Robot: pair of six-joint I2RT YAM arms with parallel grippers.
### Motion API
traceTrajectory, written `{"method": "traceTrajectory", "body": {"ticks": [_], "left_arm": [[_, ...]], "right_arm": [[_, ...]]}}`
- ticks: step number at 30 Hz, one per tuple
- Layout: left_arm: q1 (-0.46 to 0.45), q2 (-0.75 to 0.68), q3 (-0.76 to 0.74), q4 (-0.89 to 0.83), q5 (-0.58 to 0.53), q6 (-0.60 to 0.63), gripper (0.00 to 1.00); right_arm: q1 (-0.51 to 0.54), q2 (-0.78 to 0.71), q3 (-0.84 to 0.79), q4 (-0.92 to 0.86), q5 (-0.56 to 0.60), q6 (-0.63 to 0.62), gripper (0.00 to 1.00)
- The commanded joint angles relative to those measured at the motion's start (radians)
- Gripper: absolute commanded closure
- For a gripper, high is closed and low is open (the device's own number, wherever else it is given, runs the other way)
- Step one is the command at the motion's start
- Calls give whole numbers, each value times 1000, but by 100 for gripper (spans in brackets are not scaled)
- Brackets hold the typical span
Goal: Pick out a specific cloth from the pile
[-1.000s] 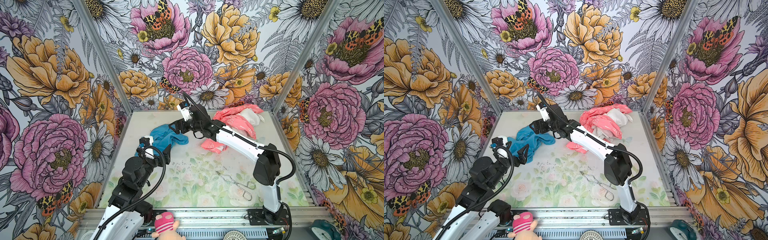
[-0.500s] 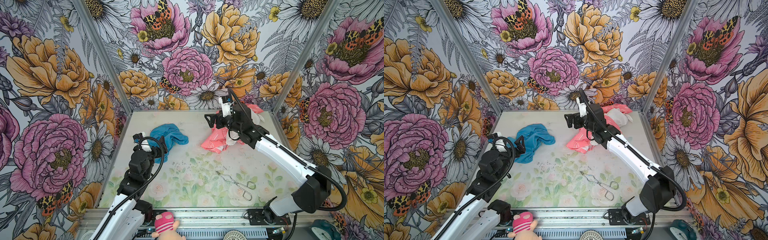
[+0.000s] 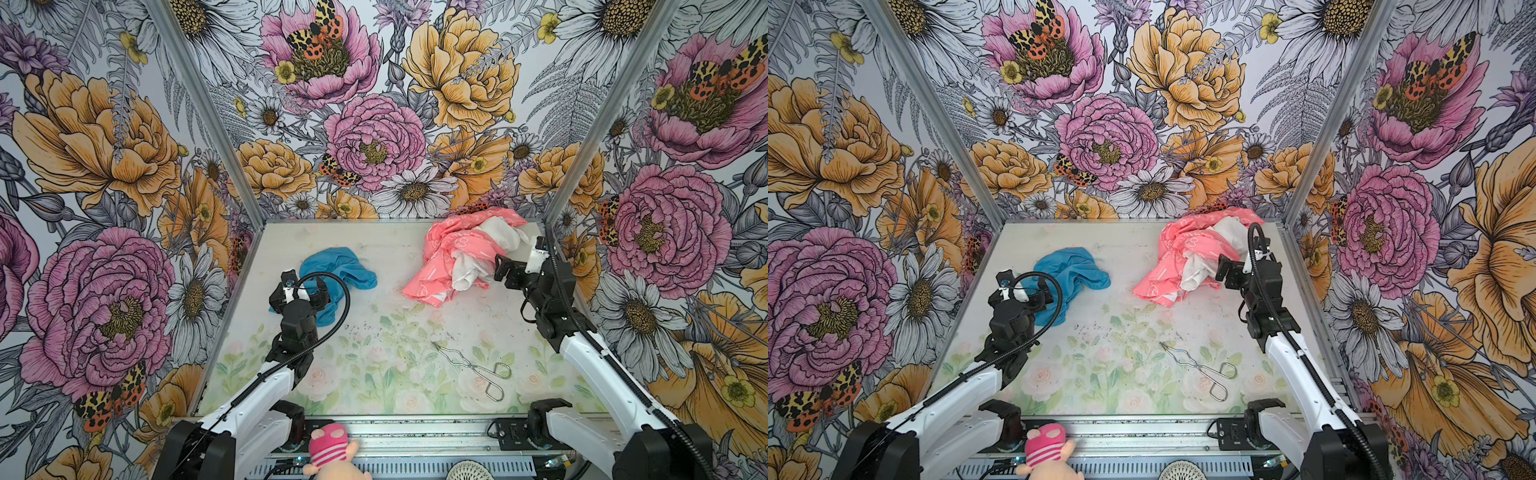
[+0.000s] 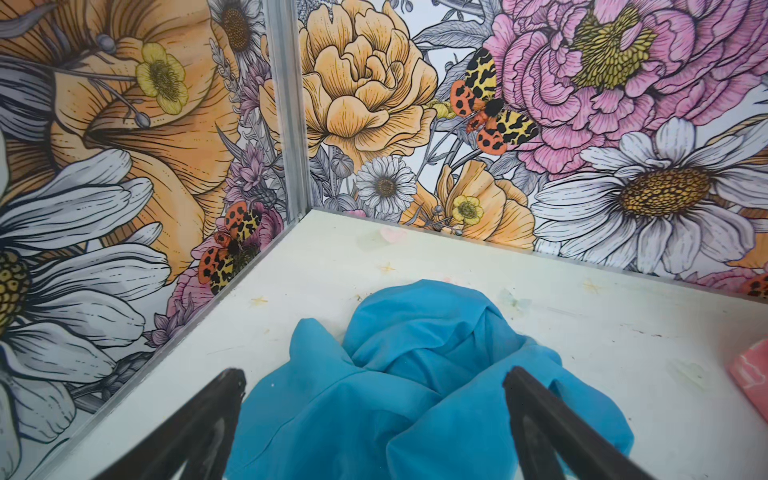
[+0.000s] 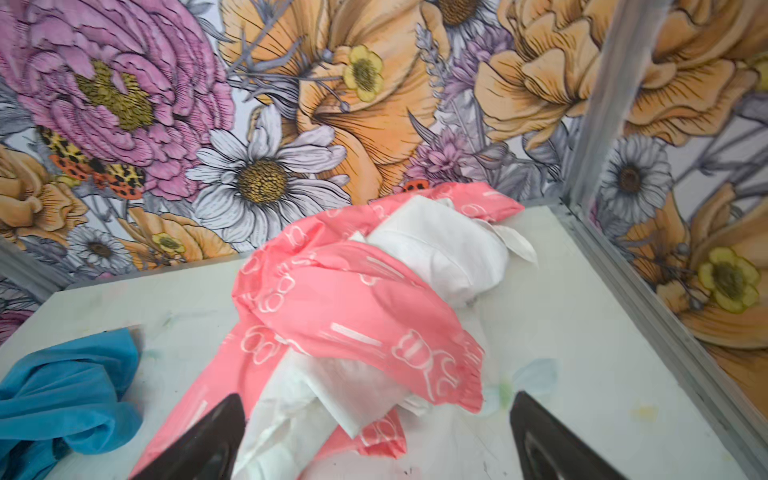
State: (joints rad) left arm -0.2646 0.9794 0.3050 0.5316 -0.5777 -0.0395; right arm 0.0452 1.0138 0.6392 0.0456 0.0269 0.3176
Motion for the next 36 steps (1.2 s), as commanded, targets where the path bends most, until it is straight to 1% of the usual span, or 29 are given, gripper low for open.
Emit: {"method": "traceTrajectory", "body": {"ticks": [1, 5, 9, 11, 15, 18, 24, 25, 27, 29, 31, 32, 36], "left_arm": [[52, 18, -37, 172, -12, 64, 1], [138, 66, -88, 270, 57, 52, 1], [184, 149, -126, 393, 123, 49, 1], [193, 199, -127, 426, 155, 47, 2], [204, 320, -144, 580, 196, 55, 1], [221, 411, -145, 671, 251, 41, 1], [227, 594, -151, 874, 311, 49, 1], [226, 608, -148, 880, 316, 50, 1], [226, 633, -131, 878, 312, 53, 1], [227, 612, -123, 829, 311, 46, 1], [230, 605, -98, 778, 315, 50, 1], [230, 597, -83, 738, 314, 49, 1], [231, 576, 36, 485, 307, 43, 1]], "right_arm": [[-71, -20, -87, 142, 38, 43, 0], [-127, 31, -164, 241, 70, 22, 1], [-142, 115, -219, 379, 90, -27, 0], [-143, 169, -246, 472, 80, -56, 0], [-142, 277, -288, 653, 53, -113, 1], [-142, 350, -323, 804, 36, -150, 1], [-144, 525, -363, 1058, -39, -175, 1], [-144, 535, -370, 1087, -52, -173, 1], [-144, 516, -354, 1017, -47, -174, 0], [-145, 526, -341, 1015, -69, -181, 0], [-145, 525, -317, 966, -82, -186, 0], [-143, 526, -310, 951, -92, -188, 1], [-142, 525, -279, 892, -105, -196, 1]]}}
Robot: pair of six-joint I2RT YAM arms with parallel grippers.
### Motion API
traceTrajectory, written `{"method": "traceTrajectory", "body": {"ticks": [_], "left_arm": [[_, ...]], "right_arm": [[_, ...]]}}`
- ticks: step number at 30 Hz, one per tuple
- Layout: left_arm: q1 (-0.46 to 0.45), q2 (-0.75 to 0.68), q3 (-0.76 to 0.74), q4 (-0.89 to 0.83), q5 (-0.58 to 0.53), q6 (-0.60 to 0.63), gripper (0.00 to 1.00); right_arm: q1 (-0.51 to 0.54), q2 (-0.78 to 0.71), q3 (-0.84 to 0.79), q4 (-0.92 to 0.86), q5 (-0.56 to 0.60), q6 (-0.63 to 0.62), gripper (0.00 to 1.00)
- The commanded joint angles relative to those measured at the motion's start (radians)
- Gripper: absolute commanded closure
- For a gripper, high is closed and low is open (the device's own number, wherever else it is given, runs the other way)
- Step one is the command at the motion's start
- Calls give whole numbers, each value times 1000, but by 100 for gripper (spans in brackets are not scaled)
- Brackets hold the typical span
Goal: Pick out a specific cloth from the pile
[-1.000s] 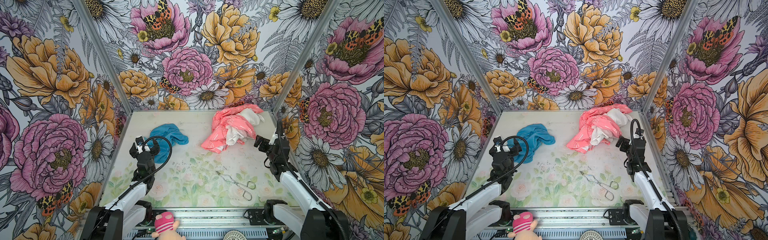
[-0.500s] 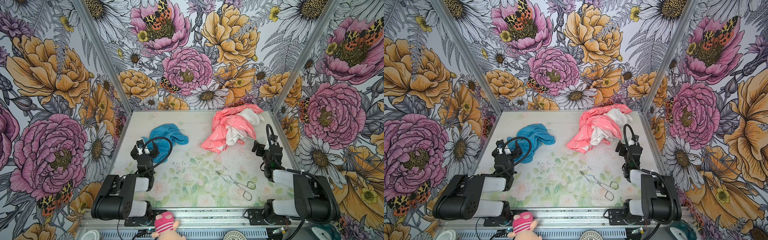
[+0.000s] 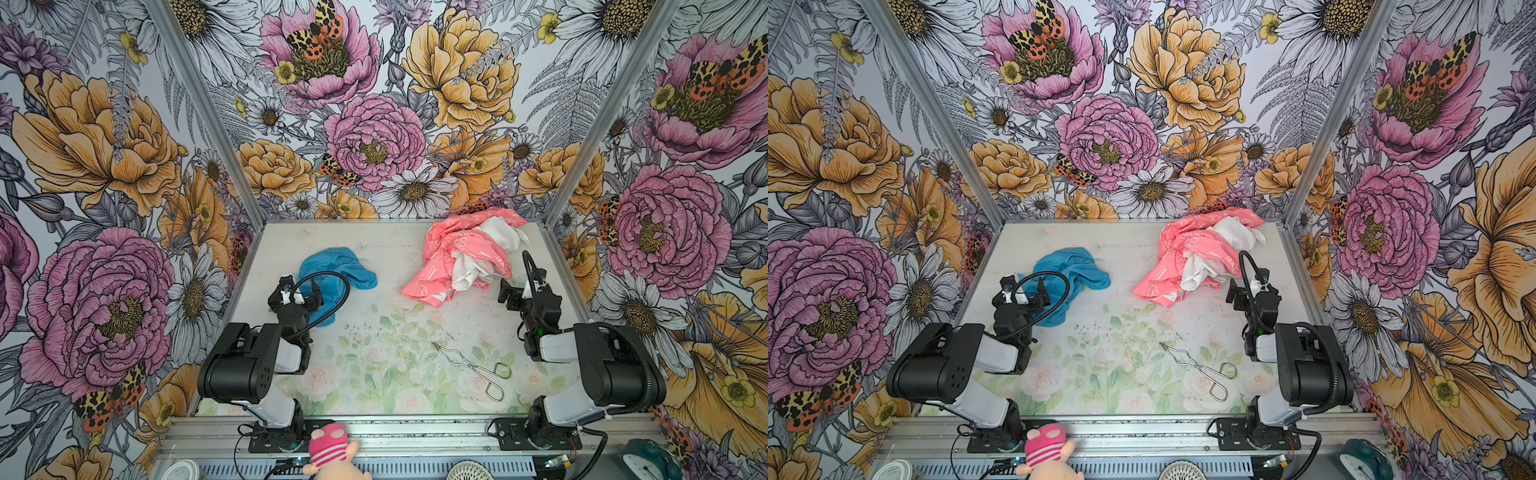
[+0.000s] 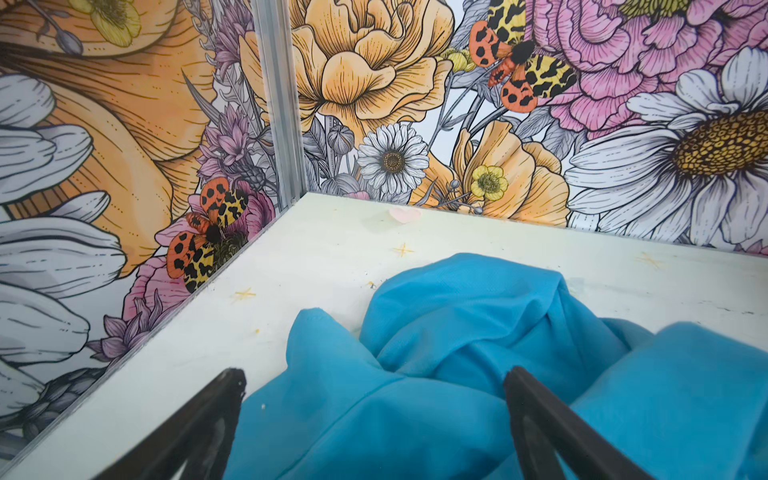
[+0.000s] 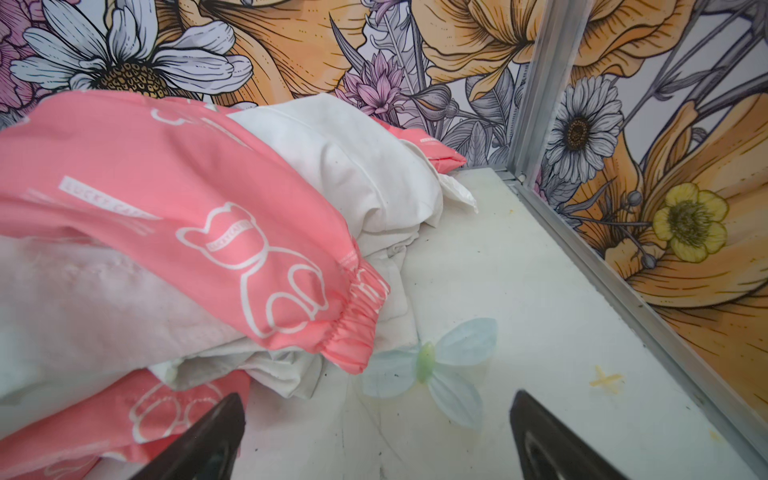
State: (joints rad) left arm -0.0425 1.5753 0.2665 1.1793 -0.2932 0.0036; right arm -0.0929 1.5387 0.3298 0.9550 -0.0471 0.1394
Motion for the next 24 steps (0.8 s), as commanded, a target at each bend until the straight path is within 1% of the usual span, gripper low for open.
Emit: {"method": "traceTrajectory", "body": {"ticks": [1, 2, 5, 9, 18, 24], "left_arm": [[10, -22, 103, -221, 20, -4, 1], [21, -26, 97, -213, 42, -10, 1], [29, -23, 95, -203, 29, -23, 1], [24, -23, 93, -202, 25, -17, 1], [15, -21, 100, -210, 22, -7, 1], [22, -23, 97, -207, 41, -9, 1]], "right_arm": [[-4, 3, 31, -12, -31, -17, 1], [-5, 1, 31, -15, -30, -17, 1], [-2, 1, 31, -17, -22, -17, 1], [21, -4, 21, -2, 74, -10, 0], [19, -3, 22, -6, 67, -12, 0], [20, -3, 23, -6, 66, -13, 0]]}}
